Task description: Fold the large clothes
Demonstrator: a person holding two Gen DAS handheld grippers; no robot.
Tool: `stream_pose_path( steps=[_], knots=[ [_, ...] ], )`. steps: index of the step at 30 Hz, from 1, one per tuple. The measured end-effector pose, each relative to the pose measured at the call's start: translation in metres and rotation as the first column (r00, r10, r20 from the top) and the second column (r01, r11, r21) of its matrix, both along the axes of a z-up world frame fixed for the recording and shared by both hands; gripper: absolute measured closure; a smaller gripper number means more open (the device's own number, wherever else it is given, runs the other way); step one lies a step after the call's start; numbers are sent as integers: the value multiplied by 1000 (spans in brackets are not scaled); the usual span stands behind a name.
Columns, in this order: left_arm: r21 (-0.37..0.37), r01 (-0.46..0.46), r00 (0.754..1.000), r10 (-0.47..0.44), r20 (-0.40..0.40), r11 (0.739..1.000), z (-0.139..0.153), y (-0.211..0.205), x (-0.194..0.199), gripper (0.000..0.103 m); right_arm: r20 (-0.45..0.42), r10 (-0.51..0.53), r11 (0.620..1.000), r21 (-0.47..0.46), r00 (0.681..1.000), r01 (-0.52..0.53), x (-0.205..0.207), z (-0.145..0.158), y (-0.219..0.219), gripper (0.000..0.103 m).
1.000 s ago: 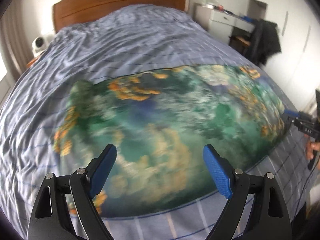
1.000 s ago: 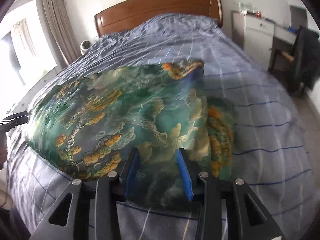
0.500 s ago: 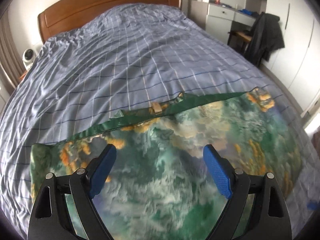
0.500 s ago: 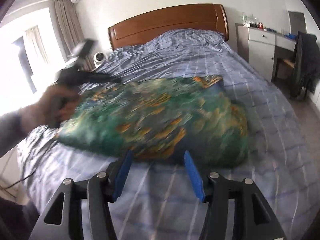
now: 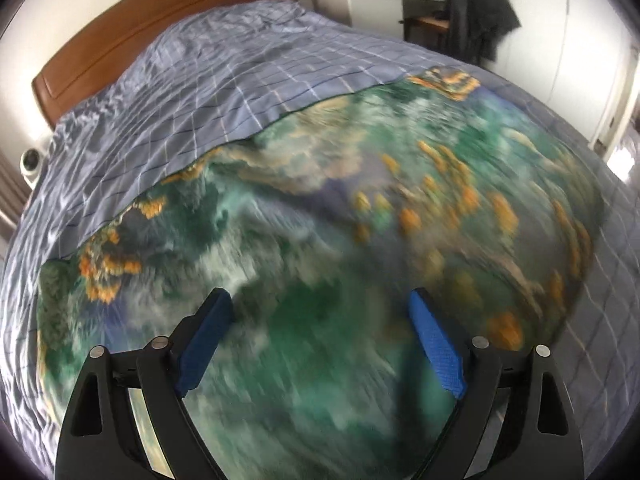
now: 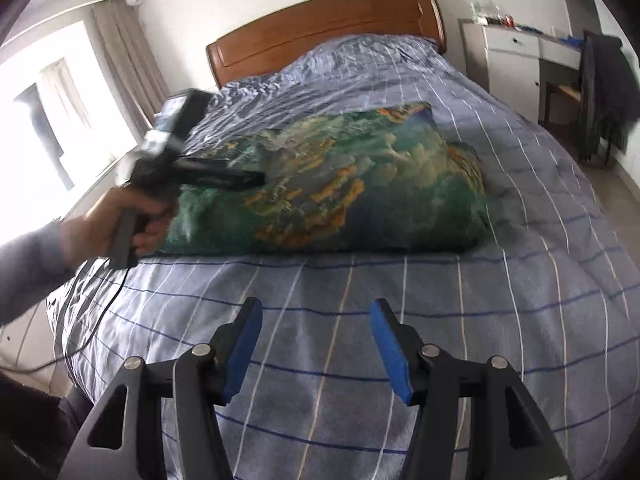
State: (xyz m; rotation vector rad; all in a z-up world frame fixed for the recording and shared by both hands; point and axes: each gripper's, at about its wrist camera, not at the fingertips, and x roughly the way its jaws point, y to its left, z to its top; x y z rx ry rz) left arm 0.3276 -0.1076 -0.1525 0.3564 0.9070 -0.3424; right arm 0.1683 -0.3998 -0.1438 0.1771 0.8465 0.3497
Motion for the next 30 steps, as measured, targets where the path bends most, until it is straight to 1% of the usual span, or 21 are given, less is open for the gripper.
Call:
stream_pose_path(
  steps=[3,6,8,10,11,13,15,16,18,19,21,22,23,24,25,26,27,28,29,30],
  knots=[
    [-10,21,1000,-21,7,1000,0,-1,-27,12,-22,-30,999,29,999,31,4,-4,-7,46],
    [-43,63,998,-64,-18,997,-1,-3,-57,10,-37,-56,998,39,998,57,7,-6,-11,46],
    [-59,89,995,-91,-39,994,0,-4,-70,10,-49,-81,996,39,996,83,11,-8,-15,45],
    [-79,100,994,-104,-45,992,2,-2,-83,10,-67,-121,991,55,990,125,19,-10,-24,32],
    [-95,98,993,-104,-54,991,4,0,-89,10,-72,-152,985,74,986,157,24,-11,-31,21],
    [-129,88,993,-97,-67,988,9,6,-96,10,-82,-222,965,126,972,231,37,-12,-50,20],
    [-149,72,994,-83,-70,986,14,11,-98,10,-139,-274,928,219,952,300,61,-22,-72,19],
    [-153,66,995,-77,-67,986,18,13,-98,10,-165,-292,912,250,942,327,69,-26,-78,19],
    [-157,58,996,-69,-61,986,24,16,-99,10,-228,-319,858,344,920,382,94,-42,-93,19],
    [-160,60,996,-69,-54,985,30,17,-98,10,-243,-336,840,358,910,406,101,-48,-95,19],
    [-163,63,997,-71,-43,985,38,18,-95,10,-284,-375,784,411,883,465,119,-63,-103,19],
    [-162,71,996,-78,-38,984,45,17,-93,10,-304,-382,766,424,873,483,124,-69,-103,19],
    [-159,78,996,-84,-31,984,50,17,-91,10,-332,-393,738,443,858,509,129,-77,-105,18],
    [-153,87,996,-91,-22,984,55,16,-88,10,-345,-399,705,478,850,524,132,-83,-106,19],
    [-149,93,995,-96,-15,984,60,14,-86,10,-344,-405,695,486,847,530,134,-86,-105,22],
    [-146,98,995,-101,-9,984,67,12,-80,10,-336,-415,703,471,845,533,135,-86,-103,38],
    [-146,100,995,-102,-6,984,74,9,-73,10,-315,-428,725,439,847,530,134,-83,-100,46],
    [-151,101,995,-102,-3,983,81,7,-68,10,-289,-434,737,431,853,521,133,-79,-97,51],
    [-170,106,994,-107,2,980,92,3,-60,10,-243,-441,758,416,864,503,129,-70,-91,58],
    [-195,111,994,-112,5,975,103,0,-51,10,-174,-443,791,385,880,475,124,-55,-83,62]
  ],
)
